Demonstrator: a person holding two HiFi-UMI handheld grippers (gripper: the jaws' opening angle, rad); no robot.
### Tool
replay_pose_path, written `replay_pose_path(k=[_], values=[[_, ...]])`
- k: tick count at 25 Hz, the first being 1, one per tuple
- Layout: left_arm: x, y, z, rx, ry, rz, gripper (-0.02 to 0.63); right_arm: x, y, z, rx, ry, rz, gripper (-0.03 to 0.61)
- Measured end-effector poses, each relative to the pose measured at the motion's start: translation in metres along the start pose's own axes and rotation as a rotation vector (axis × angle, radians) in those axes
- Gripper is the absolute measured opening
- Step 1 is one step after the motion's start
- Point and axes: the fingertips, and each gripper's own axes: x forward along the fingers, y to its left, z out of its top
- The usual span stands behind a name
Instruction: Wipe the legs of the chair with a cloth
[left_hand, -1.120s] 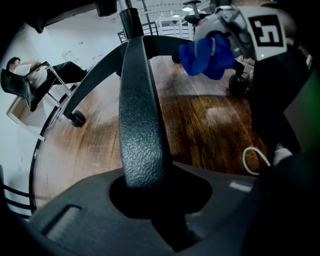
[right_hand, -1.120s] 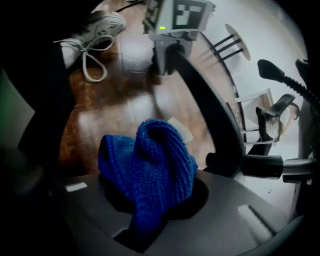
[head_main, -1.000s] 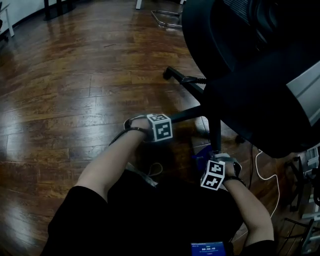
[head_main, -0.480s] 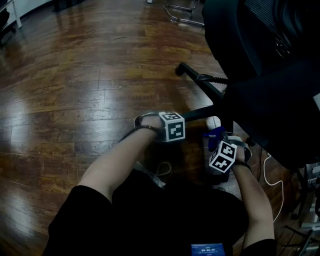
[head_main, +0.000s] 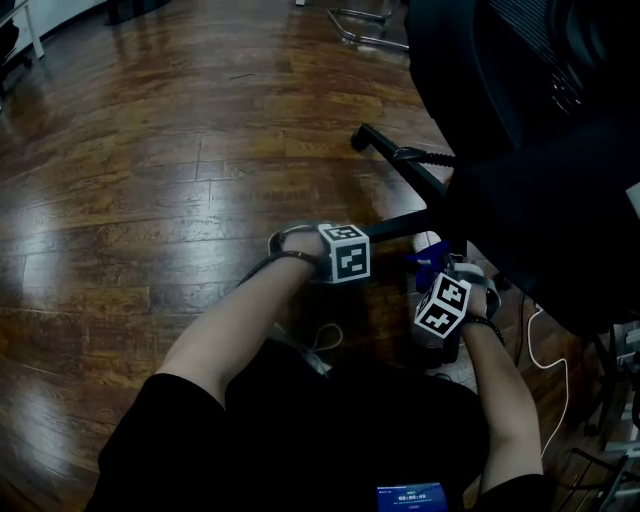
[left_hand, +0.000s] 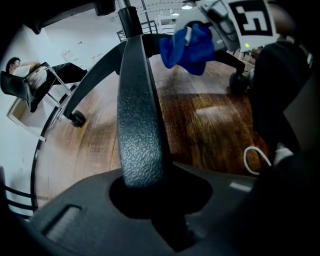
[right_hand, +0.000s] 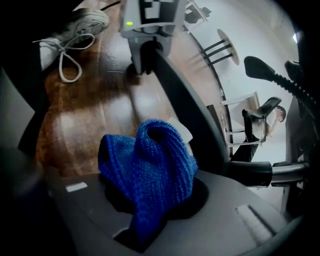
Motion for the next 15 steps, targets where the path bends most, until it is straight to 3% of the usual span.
replay_pose_path(k=[5,8,11,15], values=[[0.000,0.000,0.000,-0.006,-0.005,0.005,0.063,-0.042,0.109,-0.023,-0.102,0.026,0.212,0.078],[0.000,0.001,0.000,-0.010,-0.006,0.012,0.063,-0.055,0.144,-0.031,-0.156,0.007,0.259,0.078],[0.000,0.001,0.001,-0.014,-0.012,0.016,0.063,-0.051,0.136,-0.030,-0.113,-0.012,0.261,0.078],[-0.001,0.001,0.002,-0.009,-0.007,0.012,0.063,-0.027,0.079,-0.019,-0.035,-0.040,0.143,0.078]])
